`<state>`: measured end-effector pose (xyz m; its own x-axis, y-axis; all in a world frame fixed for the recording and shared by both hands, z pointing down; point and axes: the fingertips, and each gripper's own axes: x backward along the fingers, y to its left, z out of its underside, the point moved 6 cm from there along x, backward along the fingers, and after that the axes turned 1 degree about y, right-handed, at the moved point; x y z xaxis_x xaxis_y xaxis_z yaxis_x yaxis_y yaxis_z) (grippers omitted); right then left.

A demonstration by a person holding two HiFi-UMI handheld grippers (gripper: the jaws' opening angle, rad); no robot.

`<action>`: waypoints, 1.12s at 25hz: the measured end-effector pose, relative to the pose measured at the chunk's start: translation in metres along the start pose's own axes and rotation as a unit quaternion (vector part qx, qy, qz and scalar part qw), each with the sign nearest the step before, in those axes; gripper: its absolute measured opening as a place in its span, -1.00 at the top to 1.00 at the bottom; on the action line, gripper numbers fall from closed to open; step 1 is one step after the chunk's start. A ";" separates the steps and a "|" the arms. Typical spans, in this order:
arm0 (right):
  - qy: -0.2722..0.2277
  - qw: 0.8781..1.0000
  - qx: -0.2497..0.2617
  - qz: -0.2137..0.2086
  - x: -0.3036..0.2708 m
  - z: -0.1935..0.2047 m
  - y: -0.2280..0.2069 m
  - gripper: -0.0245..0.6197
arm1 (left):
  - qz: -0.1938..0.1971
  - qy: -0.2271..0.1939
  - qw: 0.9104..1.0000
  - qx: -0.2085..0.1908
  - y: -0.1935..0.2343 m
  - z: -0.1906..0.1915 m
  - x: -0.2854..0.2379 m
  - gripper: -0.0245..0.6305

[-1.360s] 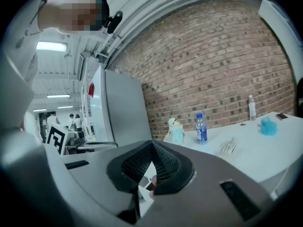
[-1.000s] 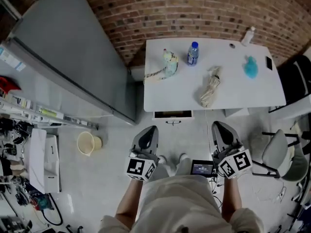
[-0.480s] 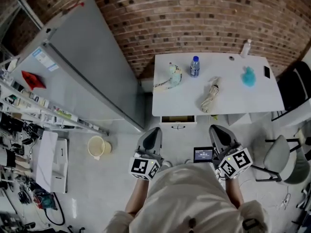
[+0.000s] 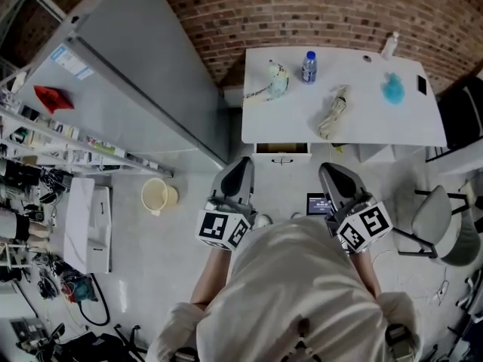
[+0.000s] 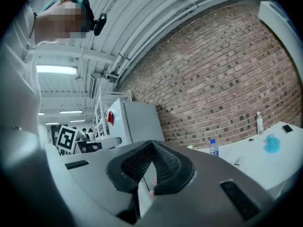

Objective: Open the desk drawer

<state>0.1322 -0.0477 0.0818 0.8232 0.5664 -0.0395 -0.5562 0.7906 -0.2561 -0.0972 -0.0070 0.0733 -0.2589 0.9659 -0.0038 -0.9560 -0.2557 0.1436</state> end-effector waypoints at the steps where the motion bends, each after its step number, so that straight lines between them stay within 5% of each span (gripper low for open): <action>1: 0.002 1.000 0.002 0.002 0.000 0.001 0.003 0.84 | 0.003 0.002 1.000 -0.003 0.000 -0.002 0.002 0.90; 28: 0.020 0.999 0.012 0.044 -0.034 0.014 0.029 0.85 | 0.022 0.032 0.999 0.017 0.031 0.025 0.009 0.91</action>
<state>0.0863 -0.0413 0.0898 0.7743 0.6249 -0.0996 -0.6292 0.7434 -0.2269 -0.1257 -0.0050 0.1028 -0.3104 0.9487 -0.0599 -0.9383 -0.2956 0.1793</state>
